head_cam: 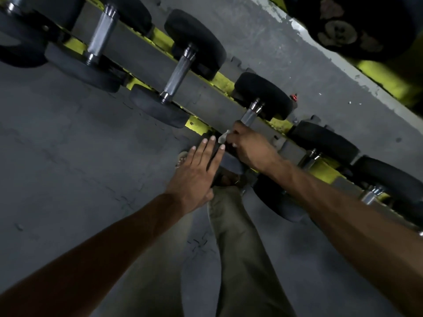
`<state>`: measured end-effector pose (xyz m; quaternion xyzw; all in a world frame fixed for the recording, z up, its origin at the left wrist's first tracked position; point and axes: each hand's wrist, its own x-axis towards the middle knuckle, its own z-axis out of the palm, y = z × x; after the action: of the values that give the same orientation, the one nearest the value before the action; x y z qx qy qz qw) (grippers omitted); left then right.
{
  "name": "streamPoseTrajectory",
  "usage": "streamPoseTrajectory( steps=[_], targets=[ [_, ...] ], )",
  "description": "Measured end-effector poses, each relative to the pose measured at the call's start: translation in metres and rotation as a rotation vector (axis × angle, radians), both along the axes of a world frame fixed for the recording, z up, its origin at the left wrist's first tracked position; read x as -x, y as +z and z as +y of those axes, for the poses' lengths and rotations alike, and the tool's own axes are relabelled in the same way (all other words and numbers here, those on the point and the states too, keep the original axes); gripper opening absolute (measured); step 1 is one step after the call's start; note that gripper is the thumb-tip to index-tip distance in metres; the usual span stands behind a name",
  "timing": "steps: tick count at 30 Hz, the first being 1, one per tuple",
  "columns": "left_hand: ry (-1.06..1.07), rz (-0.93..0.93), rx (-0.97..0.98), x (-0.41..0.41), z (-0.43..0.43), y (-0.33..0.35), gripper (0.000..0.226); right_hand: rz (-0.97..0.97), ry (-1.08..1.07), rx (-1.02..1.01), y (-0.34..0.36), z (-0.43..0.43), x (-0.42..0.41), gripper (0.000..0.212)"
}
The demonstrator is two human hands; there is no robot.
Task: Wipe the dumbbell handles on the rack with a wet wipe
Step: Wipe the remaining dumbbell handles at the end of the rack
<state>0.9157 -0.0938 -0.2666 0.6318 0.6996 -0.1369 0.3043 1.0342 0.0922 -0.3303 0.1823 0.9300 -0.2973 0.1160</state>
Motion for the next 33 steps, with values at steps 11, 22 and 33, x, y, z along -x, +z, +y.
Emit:
streamPoseTrajectory(
  steps=[11, 22, 33],
  targets=[
    [-0.105, -0.011, -0.008, 0.014, 0.016, -0.011, 0.130, -0.099, -1.150, 0.456, -0.023, -0.046, -0.012, 0.011],
    [-0.202, -0.016, -0.037, 0.025, 0.015, -0.018, 0.132, 0.554, -1.979, 1.515, -0.021, 0.027, 0.042, 0.042],
    [-0.242, -0.021, -0.053, 0.032, 0.014, -0.023, 0.131, 0.566, -2.023, 1.417, -0.034, 0.021, 0.045, 0.032]
  ],
)
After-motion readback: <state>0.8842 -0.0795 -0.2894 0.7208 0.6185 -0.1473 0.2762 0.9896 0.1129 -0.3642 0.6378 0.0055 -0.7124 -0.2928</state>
